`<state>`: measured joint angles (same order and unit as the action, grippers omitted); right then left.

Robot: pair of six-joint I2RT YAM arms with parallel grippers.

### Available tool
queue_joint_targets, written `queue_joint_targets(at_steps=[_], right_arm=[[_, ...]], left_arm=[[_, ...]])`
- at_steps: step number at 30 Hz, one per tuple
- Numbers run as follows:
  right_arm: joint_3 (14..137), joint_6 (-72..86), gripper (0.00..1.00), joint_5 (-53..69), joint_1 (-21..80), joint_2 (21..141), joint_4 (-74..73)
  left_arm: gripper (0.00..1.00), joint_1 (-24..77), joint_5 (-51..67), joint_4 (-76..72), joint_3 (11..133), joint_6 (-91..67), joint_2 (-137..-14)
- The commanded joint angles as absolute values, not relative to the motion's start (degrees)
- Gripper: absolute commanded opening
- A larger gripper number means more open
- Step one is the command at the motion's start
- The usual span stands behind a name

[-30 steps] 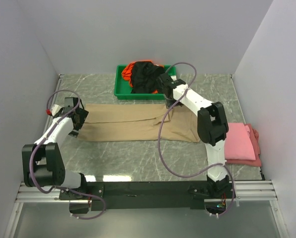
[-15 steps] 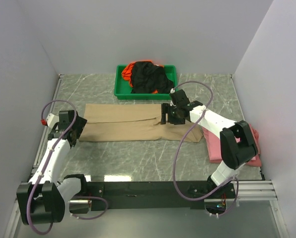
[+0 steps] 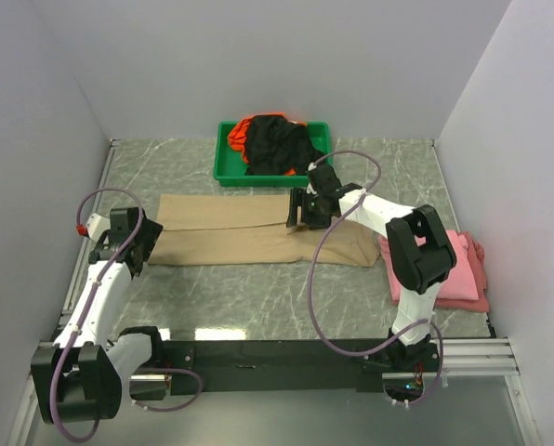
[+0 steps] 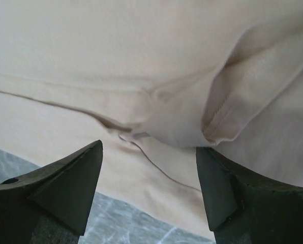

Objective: Fold and stack the t-shirts
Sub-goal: Fold the tshirt

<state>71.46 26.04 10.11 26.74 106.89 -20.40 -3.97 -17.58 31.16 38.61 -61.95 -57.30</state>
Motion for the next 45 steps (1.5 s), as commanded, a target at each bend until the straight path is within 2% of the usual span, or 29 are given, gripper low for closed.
queue_joint_targets(at_steps=[1,7,12,15,19,23,28,33,38,45], right_arm=[[77.4,26.8,0.8,11.1,26.6,108.5,-15.7],[89.5,26.6,0.8,14.2,27.0,115.5,-15.6],[92.5,24.2,0.8,14.8,27.6,112.1,-16.7],[87.7,23.8,0.8,10.9,27.5,106.5,-17.1],[74.1,25.7,0.81,5.4,27.5,97.8,-17.4],[63.6,29.9,0.81,0.7,27.3,91.4,-18.5],[59.3,32.0,0.81,-2.1,25.7,91.3,-20.6],[58.4,34.2,0.81,-2.1,23.1,94.1,-22.2],[58.9,33.7,0.81,-0.9,20.8,97.9,-21.9],[63.0,29.9,0.8,4.8,14.5,105.1,-23.1]], left_arm=[[0.99,-4.2,-17.5,30.9,39.9,-61.4,-57.8],[0.99,-4.2,-18.5,32.3,41.2,-61.4,-57.9],[0.99,-4.1,-18.7,32.6,41.5,-61.7,-56.2],[0.99,-4.2,-17.9,31.5,41.7,-60.9,-55.9],[0.99,-4.2,-12.1,26.5,43.6,-57.9,-58.3],[0.99,-4.0,-1.7,18.7,46.0,-54.4,-66.9],[0.99,-2.4,10.3,11.9,52.1,-50.5,-81.1],[0.99,-0.4,12.1,14.6,56.4,-48.9,-94.6],[0.99,-0.4,11.1,12.2,49.7,-49.6,-94.8],[0.99,2.5,7.6,14.0,36.8,-50.9,-85.8]])
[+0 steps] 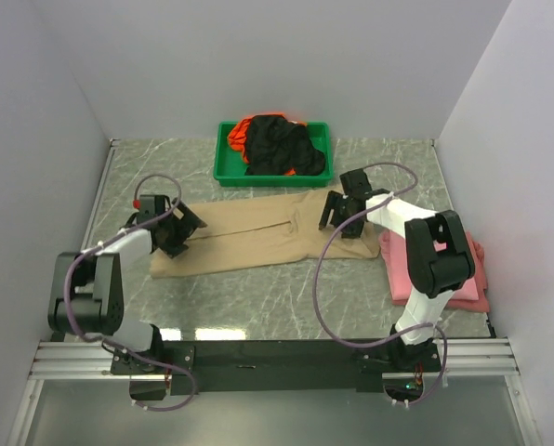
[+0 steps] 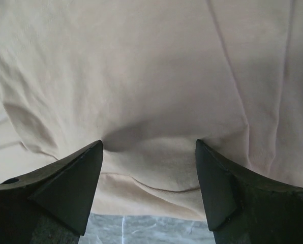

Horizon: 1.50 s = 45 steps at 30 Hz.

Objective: Fold and stack the t-shirts
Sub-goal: Fold the tshirt

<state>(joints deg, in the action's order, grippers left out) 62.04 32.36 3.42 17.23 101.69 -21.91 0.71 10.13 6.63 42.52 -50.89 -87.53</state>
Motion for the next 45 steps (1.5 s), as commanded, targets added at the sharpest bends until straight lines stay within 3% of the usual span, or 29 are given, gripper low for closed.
queue_joint_targets(at_steps=[1,14,18,24,30,34,38,45], right_arm=[[64.4,28.0,0.8,7.1,12.9,105.6,-23.1],[85.9,20.5,0.79,14.5,4.8,120.1,-36.7],[91.7,20.4,0.8,6.9,4.3,122.2,-41.5],[92.4,17.3,0.8,9.5,4.1,117.8,-40.3],[91.3,16.3,0.8,6.4,8.0,105.6,-39.8],[86.0,18.1,0.8,-3.5,19.0,97.2,-38.9],[83.6,20.8,0.8,-11.8,41.7,95.6,-39.3],[92.9,22.3,0.79,-11.4,70.3,105.1,-37.3]], left_arm=[[0.99,3.0,7.1,14.8,35.8,-51.8,-84.5],[0.99,17.0,7.4,22.9,20.6,-64.4,-60.0],[0.99,19.9,8.2,24.0,20.0,-67.4,-56.2],[0.99,20.1,0.2,32.6,27.8,-67.4,-53.5],[0.99,17.6,-19.9,45.8,38.6,-71.5,-56.3],[0.99,8.7,-15.9,42.2,38.3,-65.8,-57.1],[0.99,1.2,-14.9,38.2,35.3,-63.6,-58.6],[0.98,-1.6,-8.5,29.6,30.6,-61.3,-61.9]])
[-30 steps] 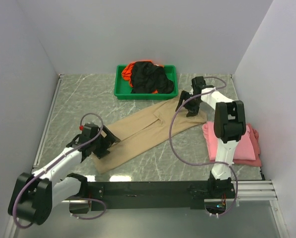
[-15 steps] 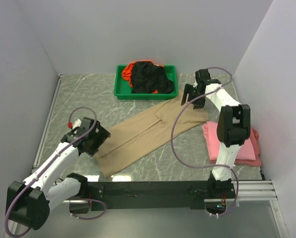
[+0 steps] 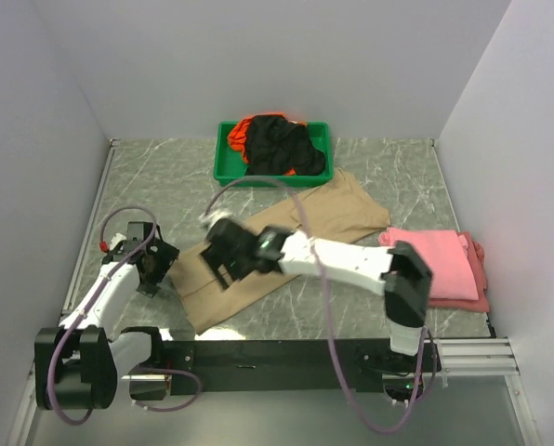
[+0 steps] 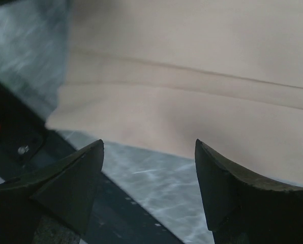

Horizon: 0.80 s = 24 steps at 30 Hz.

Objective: Fold and stack the t-shirts
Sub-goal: Fold the tshirt

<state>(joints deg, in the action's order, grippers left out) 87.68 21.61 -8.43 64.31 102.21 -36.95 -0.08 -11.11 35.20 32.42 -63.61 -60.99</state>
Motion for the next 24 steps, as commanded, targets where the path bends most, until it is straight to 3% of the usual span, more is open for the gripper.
queue_joint_targets(at_steps=[1,5,12,24], right_arm=[[94.6,21.9,0.78,-11.4,72.1,108.5,-37.2],[101.1,21.0,0.74,-10.9,77.0,114.9,-37.0],[99.8,18.4,0.67,-6.6,80.5,120.5,-29.5],[96.6,18.3,0.59,-8.4,80.7,126.6,-24.7]], left_arm=[[0.97,-2.2,-7.8,29.0,30.0,-61.0,-63.0],[0.87,-3.0,-5.5,25.0,28.6,-59.3,-64.5],[0.62,-3.1,-4.4,21.4,26.3,-57.5,-65.0],[0.33,-3.2,-3.7,20.1,24.8,-56.5,-65.5]])
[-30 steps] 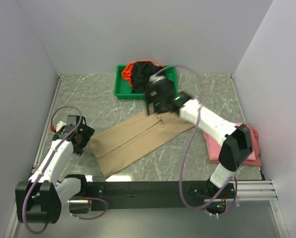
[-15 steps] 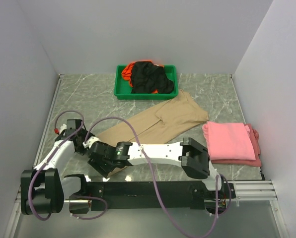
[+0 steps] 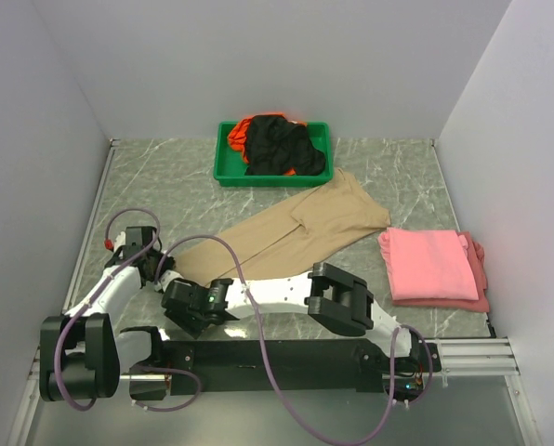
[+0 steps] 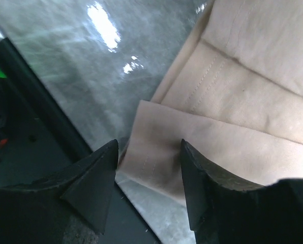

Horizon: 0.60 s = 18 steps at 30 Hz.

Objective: Fold and stack the t-shirts
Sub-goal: Fold the tshirt

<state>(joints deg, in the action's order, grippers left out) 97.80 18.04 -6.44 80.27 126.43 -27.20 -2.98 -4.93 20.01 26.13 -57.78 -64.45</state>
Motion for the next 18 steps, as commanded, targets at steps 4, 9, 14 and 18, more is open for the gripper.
queue_joint_targets(at_steps=[4,9,14,18], right_arm=[[94.7,19.2,0.51,-10.6,80.8,127.5,-25.0],[93.3,19.7,0.19,-10.5,80.7,126.8,-23.0],[92.5,18.8,0.0,-11.6,80.8,123.9,-21.9],[90.4,18.8,0.0,-10.0,80.7,118.1,-20.0]], left_arm=[[0.06,-3.1,-2.6,19.0,24.3,-55.9,-66.5],[0.01,-3.1,-1.0,18.5,24.0,-54.6,-65.7],[0.01,-3.1,-0.9,18.3,22.2,-55.2,-58.9],[0.01,-3.1,1.0,18.0,21.5,-56.4,-53.5]])
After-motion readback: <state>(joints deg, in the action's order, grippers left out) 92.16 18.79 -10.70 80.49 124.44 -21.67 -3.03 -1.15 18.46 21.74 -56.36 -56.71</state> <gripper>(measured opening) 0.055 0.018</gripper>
